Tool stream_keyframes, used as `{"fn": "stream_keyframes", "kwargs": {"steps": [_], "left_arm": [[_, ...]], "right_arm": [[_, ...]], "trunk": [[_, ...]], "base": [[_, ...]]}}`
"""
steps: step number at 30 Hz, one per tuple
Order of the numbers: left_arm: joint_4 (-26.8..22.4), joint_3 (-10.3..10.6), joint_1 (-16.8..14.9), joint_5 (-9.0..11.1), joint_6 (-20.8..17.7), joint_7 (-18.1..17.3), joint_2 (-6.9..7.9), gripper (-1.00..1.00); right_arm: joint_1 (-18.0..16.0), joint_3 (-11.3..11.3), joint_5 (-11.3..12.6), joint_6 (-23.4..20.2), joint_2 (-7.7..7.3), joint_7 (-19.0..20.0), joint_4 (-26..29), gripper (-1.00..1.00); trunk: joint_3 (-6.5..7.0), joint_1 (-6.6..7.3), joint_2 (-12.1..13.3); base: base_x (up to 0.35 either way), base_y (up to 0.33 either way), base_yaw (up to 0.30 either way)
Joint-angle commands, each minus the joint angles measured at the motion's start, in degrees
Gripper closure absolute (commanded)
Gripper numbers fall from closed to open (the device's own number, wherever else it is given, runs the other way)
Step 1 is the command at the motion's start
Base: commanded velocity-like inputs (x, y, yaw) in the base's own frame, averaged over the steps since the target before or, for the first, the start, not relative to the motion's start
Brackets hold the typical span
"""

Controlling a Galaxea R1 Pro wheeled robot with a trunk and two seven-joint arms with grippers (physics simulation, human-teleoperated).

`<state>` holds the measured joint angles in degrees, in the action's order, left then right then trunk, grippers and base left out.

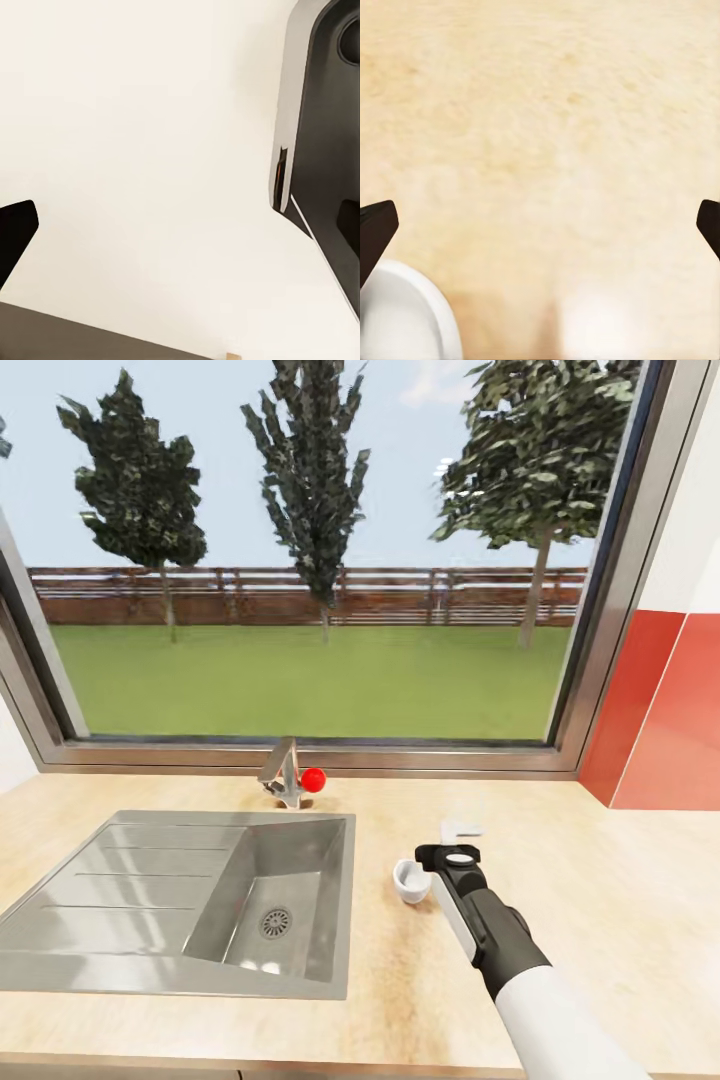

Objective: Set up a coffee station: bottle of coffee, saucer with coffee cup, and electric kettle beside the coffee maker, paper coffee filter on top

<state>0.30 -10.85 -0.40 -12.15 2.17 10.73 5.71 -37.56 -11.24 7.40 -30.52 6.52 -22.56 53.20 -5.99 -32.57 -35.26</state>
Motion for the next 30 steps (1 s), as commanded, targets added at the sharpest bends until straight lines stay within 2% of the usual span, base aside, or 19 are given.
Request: {"fn": "stream_keyframes", "kwargs": {"steps": [1, 30], "left_arm": [[0.06, -0.49, -0.04, -0.59, 0.2, 0.17, 0.0, -1.0], [0.06, -0.49, -0.04, -0.59, 0.2, 0.08, 0.08, -1.0]], "right_arm": [[-0.06, -0.18, 0.6, -0.15, -0.03, -0.56, -0.07, -1.0], [-0.06, -0.31, 0.77, -0.15, 0.5, -0.52, -6.55, -1.0]], "trunk": [[-0.1, -0.02, -0.09], [-0.1, -0.02, -0.09]], "base": [[0.0, 0.0, 0.0], [0.0, 0.0, 0.0]]}}
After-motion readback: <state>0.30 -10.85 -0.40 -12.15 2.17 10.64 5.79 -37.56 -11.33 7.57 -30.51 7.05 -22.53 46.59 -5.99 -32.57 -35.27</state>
